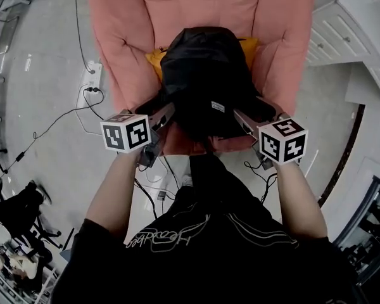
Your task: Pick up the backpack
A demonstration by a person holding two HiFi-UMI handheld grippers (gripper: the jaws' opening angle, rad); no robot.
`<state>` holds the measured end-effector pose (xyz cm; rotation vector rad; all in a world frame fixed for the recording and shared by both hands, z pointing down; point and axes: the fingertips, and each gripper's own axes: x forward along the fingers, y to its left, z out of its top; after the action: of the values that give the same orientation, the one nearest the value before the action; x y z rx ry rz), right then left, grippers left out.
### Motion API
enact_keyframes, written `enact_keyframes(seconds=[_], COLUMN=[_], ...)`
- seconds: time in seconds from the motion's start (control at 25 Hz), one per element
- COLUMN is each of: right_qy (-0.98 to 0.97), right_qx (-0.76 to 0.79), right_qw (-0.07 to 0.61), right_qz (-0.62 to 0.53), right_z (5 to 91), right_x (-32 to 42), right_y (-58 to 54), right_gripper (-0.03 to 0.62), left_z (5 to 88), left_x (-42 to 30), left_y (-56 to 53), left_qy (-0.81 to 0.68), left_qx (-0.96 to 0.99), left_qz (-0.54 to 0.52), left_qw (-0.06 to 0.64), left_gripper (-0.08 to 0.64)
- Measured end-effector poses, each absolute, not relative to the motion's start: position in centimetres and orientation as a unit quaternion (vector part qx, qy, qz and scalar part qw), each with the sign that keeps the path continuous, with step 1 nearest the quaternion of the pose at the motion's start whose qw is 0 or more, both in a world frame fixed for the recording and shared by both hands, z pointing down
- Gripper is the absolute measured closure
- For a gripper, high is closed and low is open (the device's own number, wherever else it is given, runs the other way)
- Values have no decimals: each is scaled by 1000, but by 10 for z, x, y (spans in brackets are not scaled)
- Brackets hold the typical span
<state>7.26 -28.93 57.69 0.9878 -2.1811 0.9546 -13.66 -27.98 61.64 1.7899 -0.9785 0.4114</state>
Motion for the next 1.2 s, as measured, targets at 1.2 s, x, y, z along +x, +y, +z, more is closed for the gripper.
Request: enact_keyframes(seconds=[1.2], right_qy=[-806], right_qx=[365], right_qw=[316], right_qz=[341], right_z=[638], right_x=[59], right_y=[-310], right_gripper=[436], left_z=[671], left_x=[-118], left_y=[-312], left_qy=[-406], left_qx=[741], left_qz=[208], left_qw=[493], left_gripper=[433])
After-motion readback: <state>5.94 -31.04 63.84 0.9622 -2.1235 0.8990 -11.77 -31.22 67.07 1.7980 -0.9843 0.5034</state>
